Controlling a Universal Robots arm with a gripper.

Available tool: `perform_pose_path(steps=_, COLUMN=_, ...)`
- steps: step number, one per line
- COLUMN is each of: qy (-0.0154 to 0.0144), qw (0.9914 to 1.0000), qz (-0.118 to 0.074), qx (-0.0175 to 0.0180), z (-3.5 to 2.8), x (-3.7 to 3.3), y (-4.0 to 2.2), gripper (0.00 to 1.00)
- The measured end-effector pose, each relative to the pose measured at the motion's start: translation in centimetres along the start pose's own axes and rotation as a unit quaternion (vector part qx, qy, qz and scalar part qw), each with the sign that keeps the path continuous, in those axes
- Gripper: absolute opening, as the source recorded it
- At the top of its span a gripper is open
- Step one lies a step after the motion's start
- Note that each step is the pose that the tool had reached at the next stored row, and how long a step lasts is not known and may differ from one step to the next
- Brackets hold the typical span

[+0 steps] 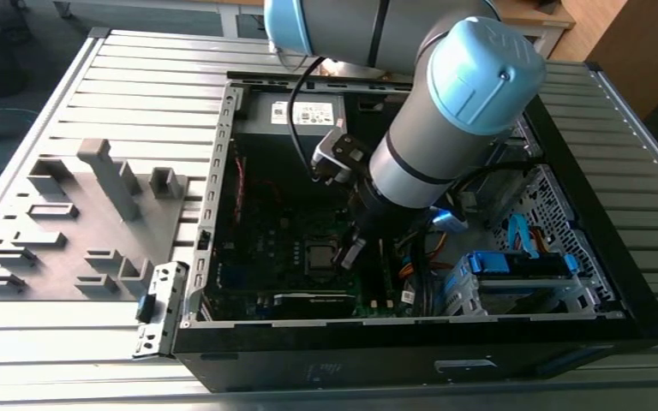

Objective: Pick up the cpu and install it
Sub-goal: 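Install the first cpu locking lever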

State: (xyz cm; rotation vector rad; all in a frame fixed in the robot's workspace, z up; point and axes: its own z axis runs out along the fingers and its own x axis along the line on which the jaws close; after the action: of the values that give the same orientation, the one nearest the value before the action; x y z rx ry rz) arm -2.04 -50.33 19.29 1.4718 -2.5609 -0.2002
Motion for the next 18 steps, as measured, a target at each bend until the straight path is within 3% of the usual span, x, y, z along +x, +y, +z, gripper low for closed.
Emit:
perform_pose_path(steps=7, qy=-0.0050, qw=0.99998, qz=-0.001, qx=-0.0029, z=0.06, x=-0.02, y=-0.25, gripper=0.11)
perform_pose_path(steps=18, qy=-0.0051, qw=0.99998, qz=-0.001, qx=-0.0029, z=0.03, x=0.39, y=-0.61, gripper=0.11)
